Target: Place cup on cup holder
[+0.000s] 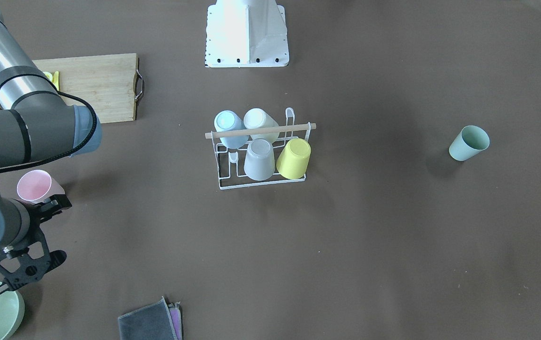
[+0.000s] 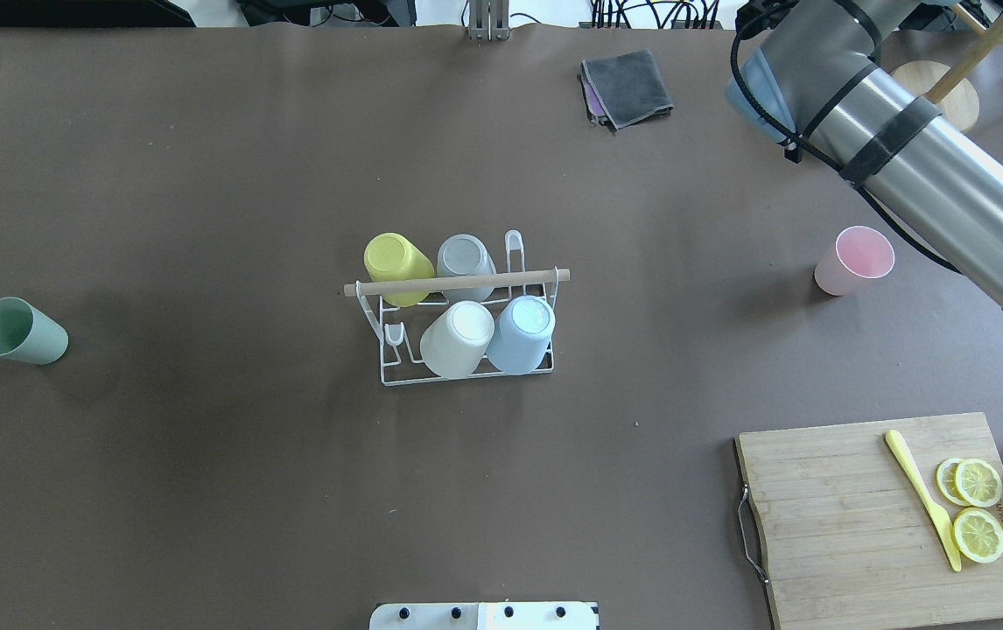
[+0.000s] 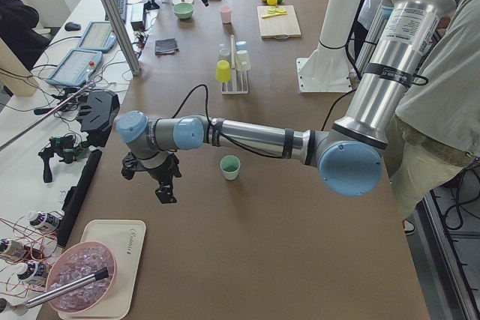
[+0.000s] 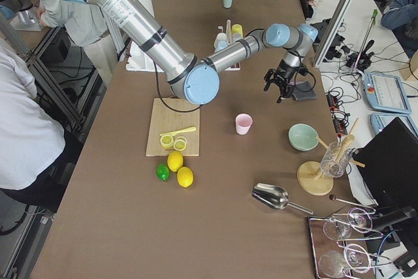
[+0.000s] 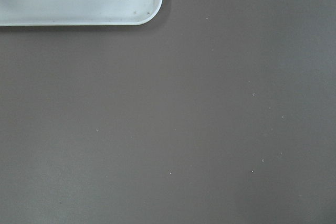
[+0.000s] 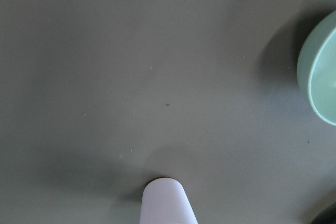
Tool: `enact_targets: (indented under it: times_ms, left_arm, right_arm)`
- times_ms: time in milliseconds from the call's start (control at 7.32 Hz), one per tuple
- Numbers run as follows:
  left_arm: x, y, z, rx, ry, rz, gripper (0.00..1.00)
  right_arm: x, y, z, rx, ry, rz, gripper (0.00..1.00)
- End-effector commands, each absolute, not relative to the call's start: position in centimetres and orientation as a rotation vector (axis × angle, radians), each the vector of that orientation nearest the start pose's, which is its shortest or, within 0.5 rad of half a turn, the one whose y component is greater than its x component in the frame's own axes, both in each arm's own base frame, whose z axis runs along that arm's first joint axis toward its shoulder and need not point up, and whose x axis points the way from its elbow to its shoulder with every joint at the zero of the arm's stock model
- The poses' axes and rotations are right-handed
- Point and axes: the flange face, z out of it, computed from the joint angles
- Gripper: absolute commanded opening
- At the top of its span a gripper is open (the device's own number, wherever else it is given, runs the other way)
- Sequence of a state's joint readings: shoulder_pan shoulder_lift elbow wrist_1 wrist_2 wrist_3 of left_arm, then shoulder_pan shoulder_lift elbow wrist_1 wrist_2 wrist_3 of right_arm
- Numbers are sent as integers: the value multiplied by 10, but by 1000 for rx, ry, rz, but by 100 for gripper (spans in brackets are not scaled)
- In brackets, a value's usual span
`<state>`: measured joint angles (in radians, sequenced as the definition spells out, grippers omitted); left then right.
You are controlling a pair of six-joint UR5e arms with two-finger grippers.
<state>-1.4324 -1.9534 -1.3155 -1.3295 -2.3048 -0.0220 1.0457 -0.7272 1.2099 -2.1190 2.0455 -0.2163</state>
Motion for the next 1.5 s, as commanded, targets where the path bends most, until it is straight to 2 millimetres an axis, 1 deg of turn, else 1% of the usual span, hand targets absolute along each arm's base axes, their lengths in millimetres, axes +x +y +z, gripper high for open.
enact_targets:
  times_ms: [0,137,273,410,546,683,956,1092,1229,1365]
  left_arm:
    - [58,-658,587,-211,717,124,99]
    - [75,-672,588,-239,712,136,99]
    - [100,-674,583,-254,708,166,99]
    - [118,-671,582,-279,703,178,99]
    - [139,-667,579,-292,698,208,99]
    - [147,-669,573,-303,697,214,99]
    - [177,-658,565,-374,687,236,99]
    - [200,-645,562,-409,681,265,99]
    - [205,-640,568,-419,678,278,99]
    - [206,-637,569,-430,675,280,99]
  right_arm:
    - [-332,-690,350,-130,-377,-838,100]
    - [-344,-687,342,-113,-349,-886,100]
    - [-356,-684,334,-90,-304,-964,100]
    - [-370,-678,334,-78,-264,-1054,100]
    - [-382,-671,337,-74,-237,-1120,100]
    - [-393,-664,344,-85,-214,-1162,100]
    - [-419,-651,358,-98,-122,-1268,100]
    - [-424,-646,367,-103,-87,-1304,100]
    - [-427,-643,375,-114,-72,-1358,100]
    - [-427,-639,387,-132,-69,-1404,100]
